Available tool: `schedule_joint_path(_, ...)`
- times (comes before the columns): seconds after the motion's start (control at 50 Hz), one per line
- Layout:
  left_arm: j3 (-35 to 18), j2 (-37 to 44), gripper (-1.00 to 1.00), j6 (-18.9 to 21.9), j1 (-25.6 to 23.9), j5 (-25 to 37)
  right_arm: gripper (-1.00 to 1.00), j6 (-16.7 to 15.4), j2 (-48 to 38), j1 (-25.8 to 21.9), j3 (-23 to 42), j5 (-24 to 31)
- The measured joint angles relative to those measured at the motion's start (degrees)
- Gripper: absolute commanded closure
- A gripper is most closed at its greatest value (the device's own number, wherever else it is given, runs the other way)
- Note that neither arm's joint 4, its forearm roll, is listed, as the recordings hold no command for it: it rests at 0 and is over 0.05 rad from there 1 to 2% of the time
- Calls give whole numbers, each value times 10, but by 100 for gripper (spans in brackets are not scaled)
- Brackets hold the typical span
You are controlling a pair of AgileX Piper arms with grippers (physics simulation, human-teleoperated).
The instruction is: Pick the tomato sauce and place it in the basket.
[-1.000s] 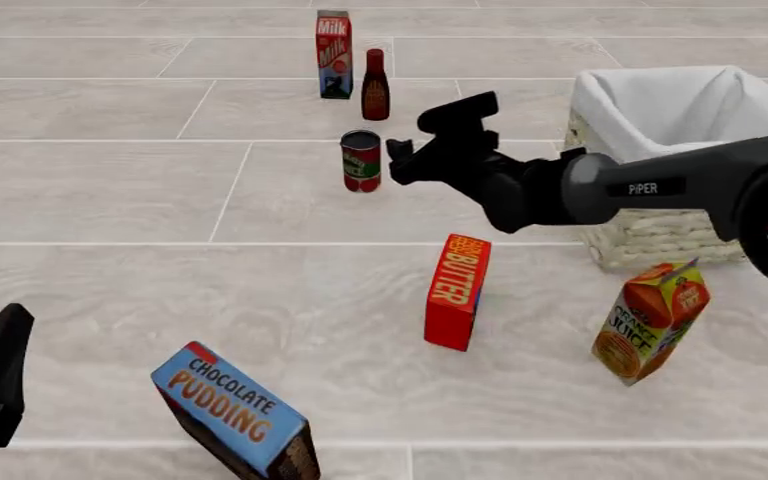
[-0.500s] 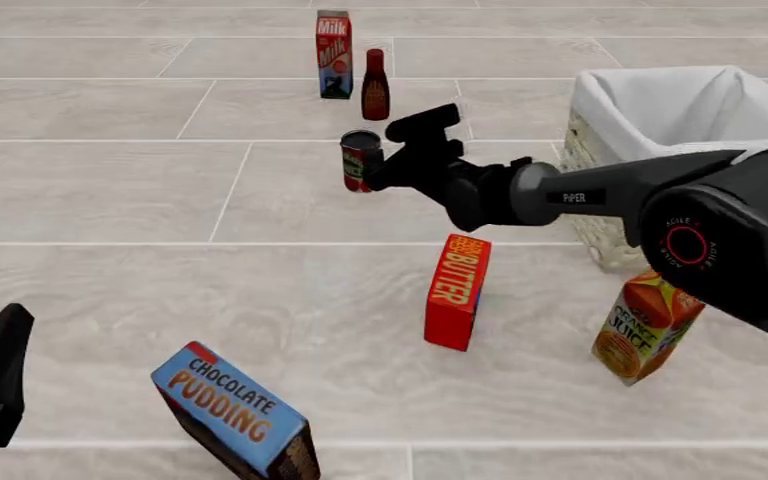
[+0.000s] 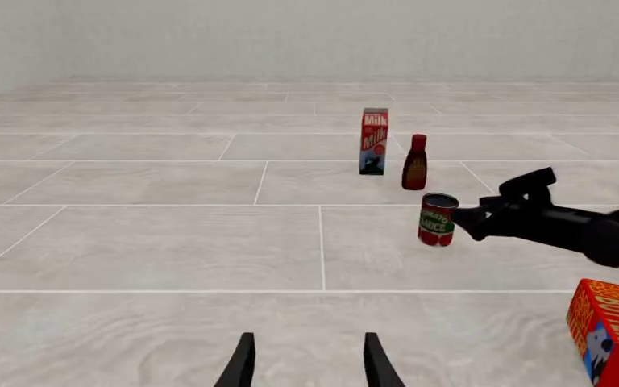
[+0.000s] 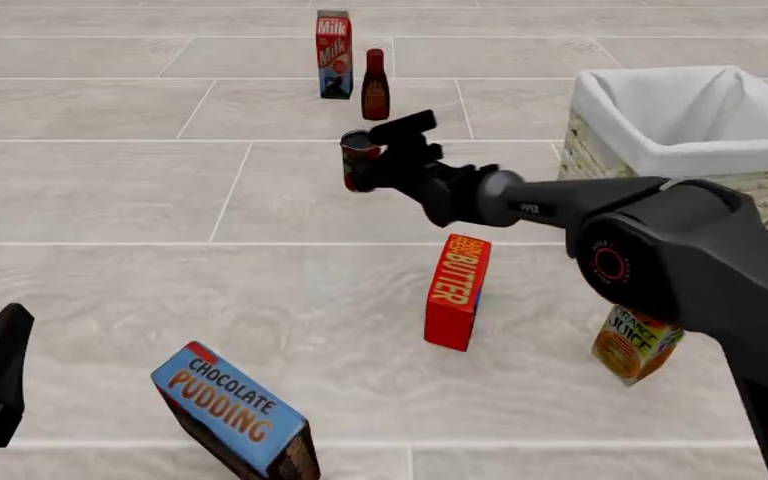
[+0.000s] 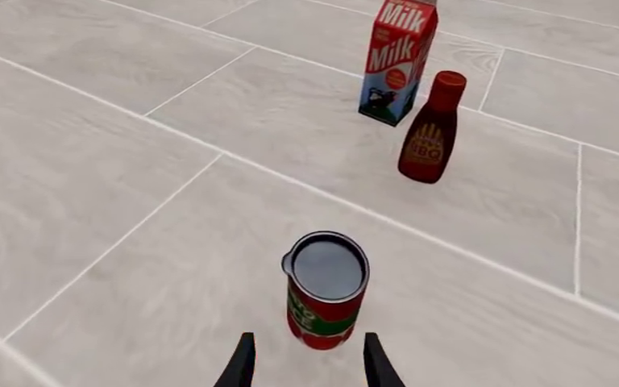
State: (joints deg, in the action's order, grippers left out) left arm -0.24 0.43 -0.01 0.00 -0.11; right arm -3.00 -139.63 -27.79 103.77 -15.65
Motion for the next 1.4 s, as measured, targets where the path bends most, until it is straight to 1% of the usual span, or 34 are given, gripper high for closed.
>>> schedule_joint_path(0.2,0,0,-100,0,0,0,-100,1,-42,0,72,32)
schedule_joint_path(0.38,0,0,-100,0,0,0,-100,-1,-88,5,150,69)
schedule_joint_path(0.64,0,0,-100,0,0,0,-100,-1,-174,16,302,143)
schedule_joint_path(0.84,0,0,-100,0,0,0,-100,-1,-260,17,463,226)
schedule_joint_path(0.94,0,0,-100,0,0,0,-100,-3,-288,15,511,251)
schedule_joint_path(1.06,0,0,-100,0,0,0,-100,-4,-309,16,545,266)
schedule_joint_path(1.08,0,0,-100,0,0,0,100,-3,-311,16,549,266)
schedule_joint_path(1.1,0,0,-100,0,0,0,100,-8,-312,13,554,267)
schedule_joint_path(1.28,0,0,-100,0,0,0,100,-4,-324,13,570,267)
schedule_joint_path(1.36,0,0,-100,0,0,0,100,-3,-323,13,572,267)
schedule_joint_path(1.4,0,0,-100,0,0,0,100,-2,-317,13,562,261)
